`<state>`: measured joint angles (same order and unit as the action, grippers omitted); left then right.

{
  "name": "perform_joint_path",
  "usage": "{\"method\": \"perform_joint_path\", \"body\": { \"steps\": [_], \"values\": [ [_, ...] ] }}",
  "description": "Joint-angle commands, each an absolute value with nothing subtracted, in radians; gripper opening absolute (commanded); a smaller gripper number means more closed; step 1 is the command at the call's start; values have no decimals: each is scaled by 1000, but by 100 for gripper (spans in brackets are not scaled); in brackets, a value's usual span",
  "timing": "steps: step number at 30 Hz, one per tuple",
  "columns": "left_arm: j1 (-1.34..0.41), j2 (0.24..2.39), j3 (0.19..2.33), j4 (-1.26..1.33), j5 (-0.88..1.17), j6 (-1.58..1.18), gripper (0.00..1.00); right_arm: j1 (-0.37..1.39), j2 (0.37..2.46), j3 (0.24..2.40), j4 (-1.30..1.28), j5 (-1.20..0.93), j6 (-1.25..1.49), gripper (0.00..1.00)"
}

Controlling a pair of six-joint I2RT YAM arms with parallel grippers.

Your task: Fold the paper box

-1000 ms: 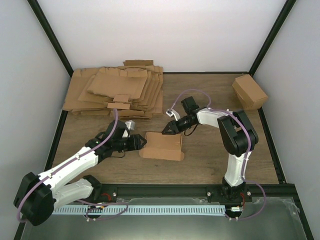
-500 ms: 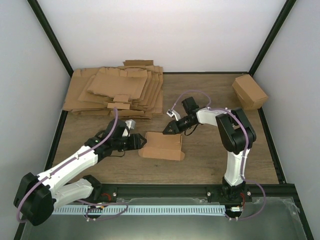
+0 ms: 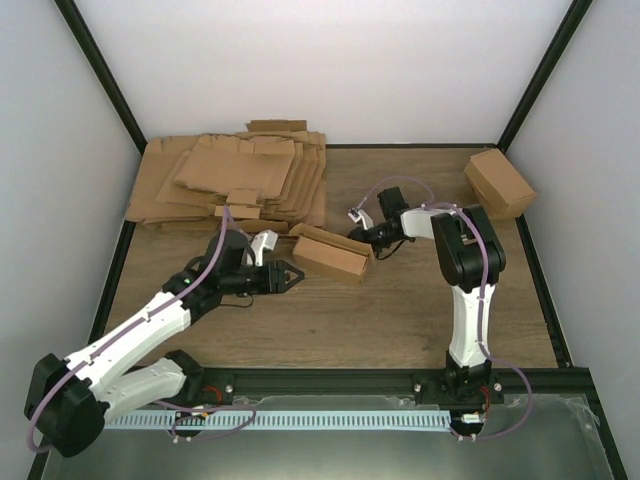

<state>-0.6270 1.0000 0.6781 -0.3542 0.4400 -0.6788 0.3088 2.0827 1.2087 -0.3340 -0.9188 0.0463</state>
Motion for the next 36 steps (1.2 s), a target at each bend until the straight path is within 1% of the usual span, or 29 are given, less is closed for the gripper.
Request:
{"method": "perform_joint_path", "body": {
  "steps": [1,3,6,8,10,13,20,25,32,36],
  "values": [
    [-626,1042,585,-147,560,-745,53,304,2078,1257,-321,-894,63,22],
    [-627,1125,537,-28,575,-761,44,304,2077,1267,-332,-891,54,22],
    [-633,1236,522,72,564,-744,32,304,2071,1269,-338,-891,46,22],
    [-634,1308,531,124,554,-737,27,304,2059,1263,-334,-902,42,23],
    [-635,1362,549,185,559,-744,25,304,2044,1255,-326,-928,34,24],
    [-638,1409,586,248,550,-757,25,306,2033,1248,-335,-964,17,26],
    [-646,1494,658,246,506,-758,25,345,1967,1174,-306,-989,25,27],
    [-684,1446,645,183,424,-764,25,387,1928,1127,-305,-987,17,28],
    [-748,1391,619,202,387,-829,26,432,1900,1076,-306,-1001,18,28],
    [-778,1362,625,147,338,-856,27,454,1850,1035,-294,-980,43,29]
  ]
}}
